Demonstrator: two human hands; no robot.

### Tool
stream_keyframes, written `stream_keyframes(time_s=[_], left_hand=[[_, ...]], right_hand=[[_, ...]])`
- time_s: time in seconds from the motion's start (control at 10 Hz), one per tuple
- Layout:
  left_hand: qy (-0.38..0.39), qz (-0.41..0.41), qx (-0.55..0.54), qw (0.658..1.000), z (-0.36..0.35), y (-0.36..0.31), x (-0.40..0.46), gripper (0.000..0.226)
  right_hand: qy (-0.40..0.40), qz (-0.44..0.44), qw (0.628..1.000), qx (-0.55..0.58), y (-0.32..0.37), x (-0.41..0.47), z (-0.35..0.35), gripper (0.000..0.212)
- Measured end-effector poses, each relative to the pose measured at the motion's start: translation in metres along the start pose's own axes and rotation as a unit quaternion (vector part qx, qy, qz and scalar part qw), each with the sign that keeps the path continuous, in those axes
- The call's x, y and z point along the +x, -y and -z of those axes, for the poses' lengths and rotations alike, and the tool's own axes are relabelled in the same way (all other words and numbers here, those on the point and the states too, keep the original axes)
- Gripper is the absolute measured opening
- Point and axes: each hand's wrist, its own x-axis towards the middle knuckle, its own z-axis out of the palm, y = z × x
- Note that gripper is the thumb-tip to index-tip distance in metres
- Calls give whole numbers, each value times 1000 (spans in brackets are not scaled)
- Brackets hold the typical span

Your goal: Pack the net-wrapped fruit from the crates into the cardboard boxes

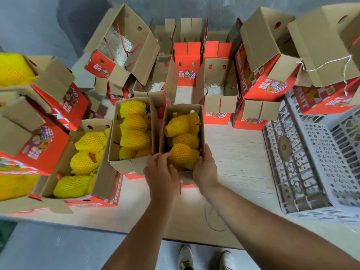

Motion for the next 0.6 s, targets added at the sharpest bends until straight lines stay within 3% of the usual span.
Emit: stream_keyframes(time_s=[0.1,0.2,0.3,0.5,0.6], left_hand=[[31,-122,196,972,-4,11,19,50],[62,-161,332,927,-1,29,46,69],[68,-156,362,917,-1,33,56,73],[85,-160,215,960,-17,11,30,65],[89,-224,148,959,-9,26,8,71]], right_hand=[[31,33,998,-54,23,36,-9,50],[93,61,988,-105,43,67,-10,53],[150,40,980,-126,51,79,-7,59],[126,139,979,-80,29,44,12,46],[188,199,961,-42,9,15,43,53]])
